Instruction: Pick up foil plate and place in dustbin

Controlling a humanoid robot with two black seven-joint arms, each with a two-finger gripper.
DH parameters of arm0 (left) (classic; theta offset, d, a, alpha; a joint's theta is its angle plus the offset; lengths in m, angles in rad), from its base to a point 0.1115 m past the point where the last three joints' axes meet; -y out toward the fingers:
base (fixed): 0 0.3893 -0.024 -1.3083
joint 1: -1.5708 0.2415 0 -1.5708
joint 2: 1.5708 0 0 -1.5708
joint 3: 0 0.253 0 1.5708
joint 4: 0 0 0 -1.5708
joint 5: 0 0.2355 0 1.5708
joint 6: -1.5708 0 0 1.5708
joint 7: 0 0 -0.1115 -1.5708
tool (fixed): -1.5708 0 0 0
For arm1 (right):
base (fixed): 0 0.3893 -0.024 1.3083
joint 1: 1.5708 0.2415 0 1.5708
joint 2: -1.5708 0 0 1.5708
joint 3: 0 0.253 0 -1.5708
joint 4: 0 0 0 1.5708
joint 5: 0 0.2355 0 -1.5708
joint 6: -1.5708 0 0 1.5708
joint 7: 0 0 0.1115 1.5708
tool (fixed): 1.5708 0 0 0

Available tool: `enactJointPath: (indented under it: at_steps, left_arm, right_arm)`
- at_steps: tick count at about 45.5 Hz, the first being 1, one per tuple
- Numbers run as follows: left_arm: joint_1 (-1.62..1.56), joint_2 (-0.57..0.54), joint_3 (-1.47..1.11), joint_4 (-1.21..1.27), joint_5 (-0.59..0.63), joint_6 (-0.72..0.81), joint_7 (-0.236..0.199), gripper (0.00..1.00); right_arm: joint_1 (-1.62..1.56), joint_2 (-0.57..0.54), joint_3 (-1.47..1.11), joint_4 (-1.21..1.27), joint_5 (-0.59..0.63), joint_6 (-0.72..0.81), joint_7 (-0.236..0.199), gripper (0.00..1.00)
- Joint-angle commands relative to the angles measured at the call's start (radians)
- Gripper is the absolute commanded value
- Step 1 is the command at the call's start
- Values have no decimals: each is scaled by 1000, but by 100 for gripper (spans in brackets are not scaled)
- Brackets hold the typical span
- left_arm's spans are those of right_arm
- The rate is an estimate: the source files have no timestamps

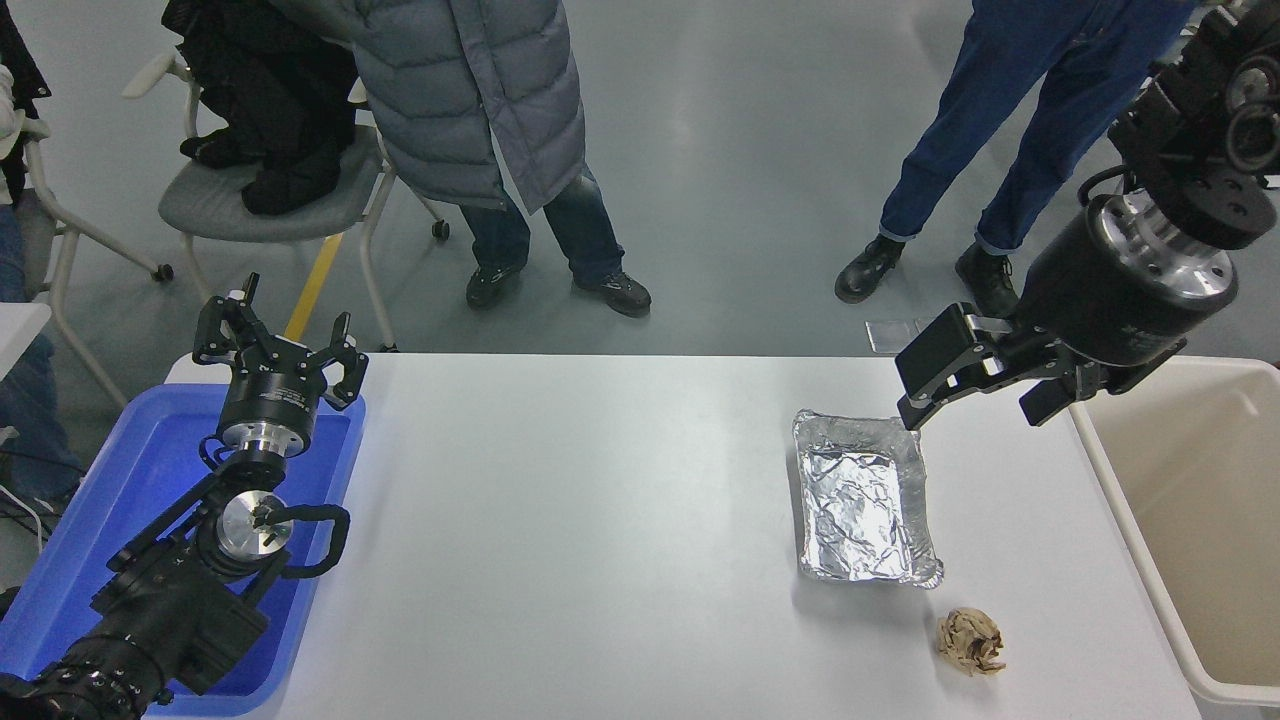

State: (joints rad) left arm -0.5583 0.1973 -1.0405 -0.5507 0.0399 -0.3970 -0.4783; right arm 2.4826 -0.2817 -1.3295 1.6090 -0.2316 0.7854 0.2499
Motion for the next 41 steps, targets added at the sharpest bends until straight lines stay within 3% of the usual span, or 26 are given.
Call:
enactJointPath:
  at_steps: [1,17,41]
  left_arm:
    - [0,1,0,0,0,0,0,99]
    - [0,1,0,0,0,1,0,99]
    - [1,-1,-1,0,0,0,0,99]
  right_arm:
    - [-60,-13,0,-21,-32,-29,0,100]
    - [-293,-8,0,-138,-117,-337,-1,100]
    - [-783,32,81,-504,-124,-488,-1,100]
